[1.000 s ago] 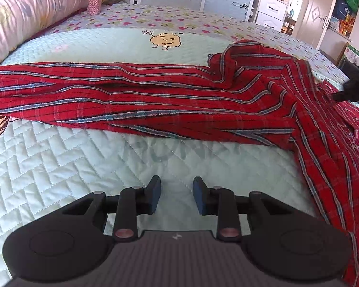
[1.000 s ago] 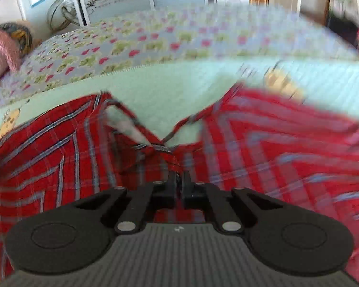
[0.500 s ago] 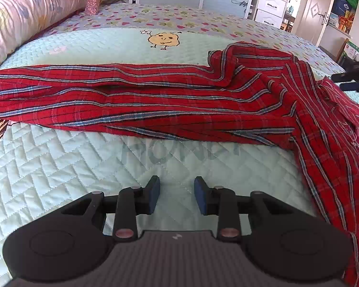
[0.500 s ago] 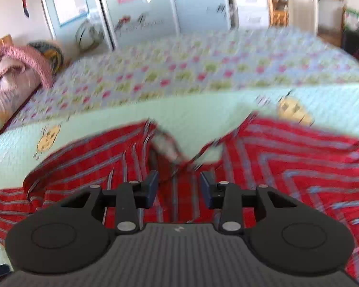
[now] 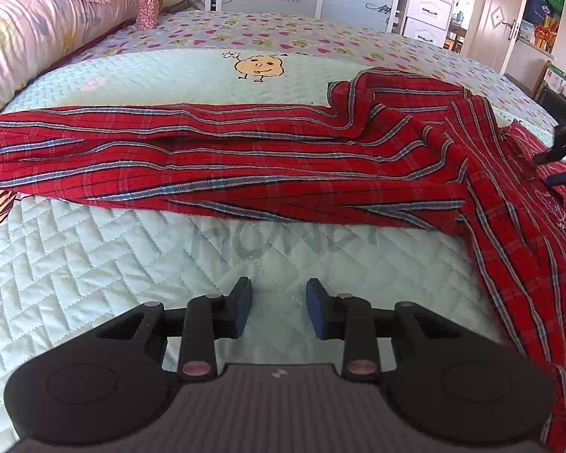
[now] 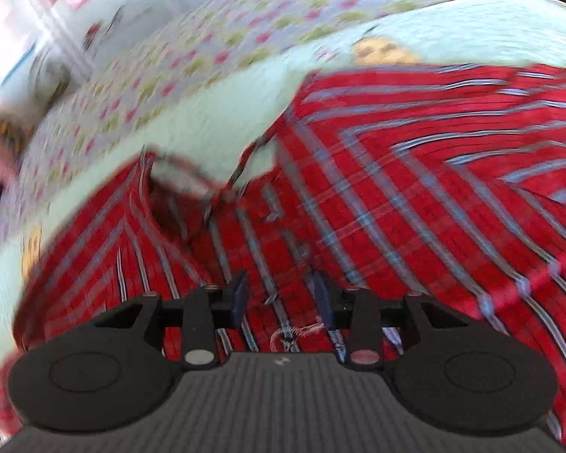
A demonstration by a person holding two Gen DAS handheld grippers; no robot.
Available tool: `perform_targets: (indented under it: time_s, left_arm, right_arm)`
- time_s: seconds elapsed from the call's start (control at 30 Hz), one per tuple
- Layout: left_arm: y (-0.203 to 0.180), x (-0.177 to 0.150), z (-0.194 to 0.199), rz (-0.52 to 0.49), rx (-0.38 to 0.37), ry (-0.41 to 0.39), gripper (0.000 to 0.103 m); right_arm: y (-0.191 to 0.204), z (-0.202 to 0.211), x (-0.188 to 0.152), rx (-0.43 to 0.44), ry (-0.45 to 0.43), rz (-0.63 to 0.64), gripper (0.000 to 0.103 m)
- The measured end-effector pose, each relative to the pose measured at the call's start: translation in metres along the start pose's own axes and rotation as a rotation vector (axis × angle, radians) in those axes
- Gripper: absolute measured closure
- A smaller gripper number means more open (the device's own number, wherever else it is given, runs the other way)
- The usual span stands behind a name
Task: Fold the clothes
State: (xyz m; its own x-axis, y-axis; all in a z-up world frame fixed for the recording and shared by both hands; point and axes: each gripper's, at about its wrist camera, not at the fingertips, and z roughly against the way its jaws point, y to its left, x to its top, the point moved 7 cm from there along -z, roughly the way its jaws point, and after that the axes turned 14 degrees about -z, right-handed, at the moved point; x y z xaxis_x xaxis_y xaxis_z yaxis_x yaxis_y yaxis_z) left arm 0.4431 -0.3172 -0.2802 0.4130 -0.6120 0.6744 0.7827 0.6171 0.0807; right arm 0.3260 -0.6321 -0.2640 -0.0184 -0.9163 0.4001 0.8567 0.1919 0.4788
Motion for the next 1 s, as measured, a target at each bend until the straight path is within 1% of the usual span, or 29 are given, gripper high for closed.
perform_targets:
  time_s: [0.07,0.13,0.23,0.27,0.3,0.33,0.4,0.47,0.6,0.73,0.8,0.87,0.9,0.93,0.97,1.0]
  left_arm:
    - [0.000,-0.001,0.000,-0.007,0.000,-0.004,0.069]
    - [0.000,0.000,0.000,-0.007,0.001,-0.004,0.069]
    - [-0.001,0.000,0.000,-0.006,0.003,-0.002,0.069]
    - [-0.001,0.000,0.000,-0.009,0.003,-0.002,0.069]
    - [-0.001,0.000,0.000,-0.010,0.002,-0.001,0.069]
    - [-0.001,0.000,0.000,-0.009,0.001,0.000,0.069]
    - [0.000,0.001,0.000,-0.008,-0.002,0.003,0.069]
    - [0.000,0.001,0.000,-0.010,-0.003,0.002,0.069]
    - [-0.001,-0.001,0.000,-0.012,0.003,-0.010,0.069]
    - [-0.002,-0.001,0.000,0.000,0.010,-0.010,0.068]
    - [-0.002,0.000,0.000,-0.002,0.010,-0.009,0.068]
    - [-0.001,0.000,0.000,-0.005,0.005,-0.006,0.068]
    - [-0.001,0.000,0.000,-0.007,0.002,-0.005,0.068]
    - [0.000,0.001,0.000,-0.008,-0.001,-0.003,0.068]
    - [0.000,0.001,-0.001,-0.010,-0.004,-0.001,0.068]
    - [0.000,0.001,-0.001,-0.012,-0.004,-0.002,0.068]
  right_arm:
    - [-0.002,0.005,-0.002,0.016,-0.016,-0.057,0.064]
    - [-0.005,-0.007,-0.003,0.001,0.001,-0.087,0.064]
    - [-0.008,-0.020,0.006,0.004,-0.019,-0.167,0.067]
    - [-0.008,-0.023,0.008,0.001,-0.030,-0.182,0.080]
    - [-0.009,-0.025,0.009,-0.007,-0.035,-0.189,0.098]
    - [-0.010,-0.026,0.010,-0.018,-0.038,-0.193,0.102]
    - [-0.013,-0.015,0.015,0.001,-0.064,-0.200,0.102]
    - [-0.003,0.009,0.023,0.016,-0.138,-0.095,0.102]
    - [0.021,0.050,0.039,0.055,-0.209,0.096,0.102]
    - [0.030,0.067,0.022,0.088,-0.092,0.182,0.102]
    - [0.032,0.061,-0.007,0.070,0.011,0.261,0.101]
    - [0.022,0.042,-0.031,-0.018,0.096,0.342,0.100]
    - [0.012,0.030,-0.037,-0.068,0.126,0.350,0.100]
    - [0.006,0.029,-0.032,-0.099,0.107,0.325,0.099]
    - [0.000,0.030,-0.026,-0.125,0.077,0.293,0.093]
    - [-0.005,0.031,-0.019,-0.151,0.047,0.261,0.089]
